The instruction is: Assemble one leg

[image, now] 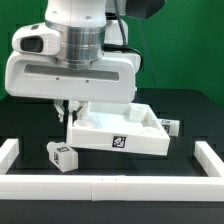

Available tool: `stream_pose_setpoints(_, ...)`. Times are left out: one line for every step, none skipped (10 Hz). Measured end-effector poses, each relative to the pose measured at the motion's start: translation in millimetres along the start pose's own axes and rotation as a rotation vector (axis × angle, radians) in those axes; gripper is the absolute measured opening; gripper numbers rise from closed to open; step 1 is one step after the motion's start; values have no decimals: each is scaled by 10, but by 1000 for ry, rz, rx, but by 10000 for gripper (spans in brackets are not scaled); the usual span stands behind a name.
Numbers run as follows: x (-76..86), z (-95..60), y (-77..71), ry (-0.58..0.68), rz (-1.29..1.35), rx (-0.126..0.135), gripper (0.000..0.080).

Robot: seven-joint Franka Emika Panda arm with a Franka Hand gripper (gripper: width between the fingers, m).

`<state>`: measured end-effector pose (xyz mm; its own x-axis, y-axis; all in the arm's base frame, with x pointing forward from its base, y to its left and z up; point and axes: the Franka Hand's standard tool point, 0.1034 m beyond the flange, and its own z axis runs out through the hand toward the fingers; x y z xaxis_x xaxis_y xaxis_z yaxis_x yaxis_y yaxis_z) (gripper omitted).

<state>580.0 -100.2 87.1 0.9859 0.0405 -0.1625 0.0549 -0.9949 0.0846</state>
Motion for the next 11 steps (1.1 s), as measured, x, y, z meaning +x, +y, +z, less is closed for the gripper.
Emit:
stream_pose_setpoints(85, 29, -120, -1, 54, -1, 54)
stream_pose_setpoints(189, 102, -266, 9, 76, -5, 54)
stream_pose_setpoints(246, 217, -415, 17, 90, -10, 54)
stream_pose_setpoints(267, 268, -499, 25, 108, -14, 54)
stream_pose_setpoints(264, 267, -494, 24, 93, -14, 54)
stream_pose_setpoints(261, 275, -488, 23, 94, -14, 54)
stream_pose_setpoints(258, 285, -494, 21, 93, -14, 54)
stream_pose_setpoints(255, 295, -496, 20, 93, -14, 54)
stream_pose_setpoints(256, 320, -517, 18, 95, -15, 54)
stream_pose_setpoints(283, 379, -604, 24, 97, -16, 54)
stream_pose_setpoints(318, 419, -700, 22, 85, -18, 54)
